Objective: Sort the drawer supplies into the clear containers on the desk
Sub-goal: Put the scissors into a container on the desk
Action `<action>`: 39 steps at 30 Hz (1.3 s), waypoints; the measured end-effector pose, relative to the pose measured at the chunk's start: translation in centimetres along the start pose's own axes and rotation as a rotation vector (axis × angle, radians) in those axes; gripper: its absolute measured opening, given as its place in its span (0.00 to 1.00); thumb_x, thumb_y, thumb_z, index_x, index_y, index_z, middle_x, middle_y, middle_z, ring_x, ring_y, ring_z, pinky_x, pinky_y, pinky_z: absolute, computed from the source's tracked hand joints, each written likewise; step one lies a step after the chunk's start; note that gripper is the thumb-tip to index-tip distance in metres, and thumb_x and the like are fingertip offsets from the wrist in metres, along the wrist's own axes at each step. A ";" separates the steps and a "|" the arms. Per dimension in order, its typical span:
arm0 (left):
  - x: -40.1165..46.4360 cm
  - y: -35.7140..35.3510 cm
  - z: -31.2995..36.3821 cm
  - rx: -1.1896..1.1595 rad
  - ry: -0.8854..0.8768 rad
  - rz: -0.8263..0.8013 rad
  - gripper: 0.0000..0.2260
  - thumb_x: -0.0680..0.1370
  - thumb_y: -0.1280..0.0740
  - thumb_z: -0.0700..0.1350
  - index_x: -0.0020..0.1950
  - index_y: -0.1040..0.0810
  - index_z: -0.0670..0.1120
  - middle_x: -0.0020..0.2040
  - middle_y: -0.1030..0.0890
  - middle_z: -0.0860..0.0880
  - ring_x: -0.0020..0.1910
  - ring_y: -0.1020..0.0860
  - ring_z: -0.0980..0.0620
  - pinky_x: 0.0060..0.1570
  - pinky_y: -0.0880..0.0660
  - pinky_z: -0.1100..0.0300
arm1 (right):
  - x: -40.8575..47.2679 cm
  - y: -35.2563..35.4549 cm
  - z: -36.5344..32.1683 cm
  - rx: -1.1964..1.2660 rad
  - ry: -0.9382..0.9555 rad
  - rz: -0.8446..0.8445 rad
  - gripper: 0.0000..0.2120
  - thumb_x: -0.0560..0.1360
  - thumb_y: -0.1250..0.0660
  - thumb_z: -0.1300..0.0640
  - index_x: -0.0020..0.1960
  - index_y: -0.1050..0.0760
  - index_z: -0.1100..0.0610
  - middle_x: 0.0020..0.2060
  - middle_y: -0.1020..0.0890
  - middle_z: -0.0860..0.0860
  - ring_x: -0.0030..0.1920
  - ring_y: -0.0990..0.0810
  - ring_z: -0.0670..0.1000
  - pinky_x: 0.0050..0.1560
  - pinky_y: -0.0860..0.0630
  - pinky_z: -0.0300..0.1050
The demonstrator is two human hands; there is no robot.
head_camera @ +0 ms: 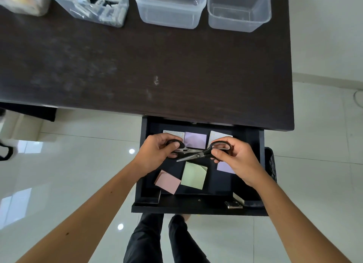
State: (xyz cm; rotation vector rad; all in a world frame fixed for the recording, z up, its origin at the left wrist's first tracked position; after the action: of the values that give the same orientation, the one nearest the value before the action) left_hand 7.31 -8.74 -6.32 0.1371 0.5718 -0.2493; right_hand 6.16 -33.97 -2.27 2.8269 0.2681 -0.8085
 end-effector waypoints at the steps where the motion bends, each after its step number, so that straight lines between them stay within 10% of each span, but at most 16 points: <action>1: -0.5 0.4 0.4 0.001 0.002 -0.004 0.08 0.83 0.31 0.38 0.59 0.15 0.47 0.52 0.12 0.49 0.52 0.12 0.50 0.53 0.15 0.53 | -0.3 0.0 -0.5 0.006 0.001 -0.004 0.08 0.79 0.26 0.65 0.56 0.15 0.56 0.45 0.12 0.51 0.46 0.11 0.56 0.56 0.14 0.54; 21: 2.0 12.8 18.5 -0.320 -0.256 0.238 0.05 0.82 0.31 0.35 0.57 0.18 0.40 0.42 0.12 0.49 0.42 0.14 0.54 0.43 0.14 0.59 | 4.8 0.2 -18.0 0.241 0.224 0.034 0.09 0.79 0.27 0.65 0.59 0.17 0.59 0.48 0.13 0.56 0.47 0.12 0.61 0.50 0.15 0.45; 39: 19.2 16.6 31.3 0.094 -0.263 0.147 0.07 0.85 0.34 0.39 0.56 0.17 0.46 0.49 0.12 0.47 0.51 0.13 0.49 0.58 0.16 0.49 | 14.7 1.3 -25.3 0.369 0.246 0.129 0.09 0.79 0.28 0.67 0.59 0.18 0.61 0.47 0.15 0.57 0.46 0.13 0.60 0.48 0.16 0.45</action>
State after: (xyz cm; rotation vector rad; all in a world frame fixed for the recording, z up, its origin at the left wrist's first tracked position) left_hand 43.57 -2.67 10.22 0.2325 0.2872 -0.1477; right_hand 31.47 -27.61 11.10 3.2508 -0.0369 -0.5279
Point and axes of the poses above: each hand's wrist, its own x-axis towards the middle knuckle, its own y-axis out of the back of the hand, z = x × y, the point moved 7 cm from there along x, towards the middle knuckle
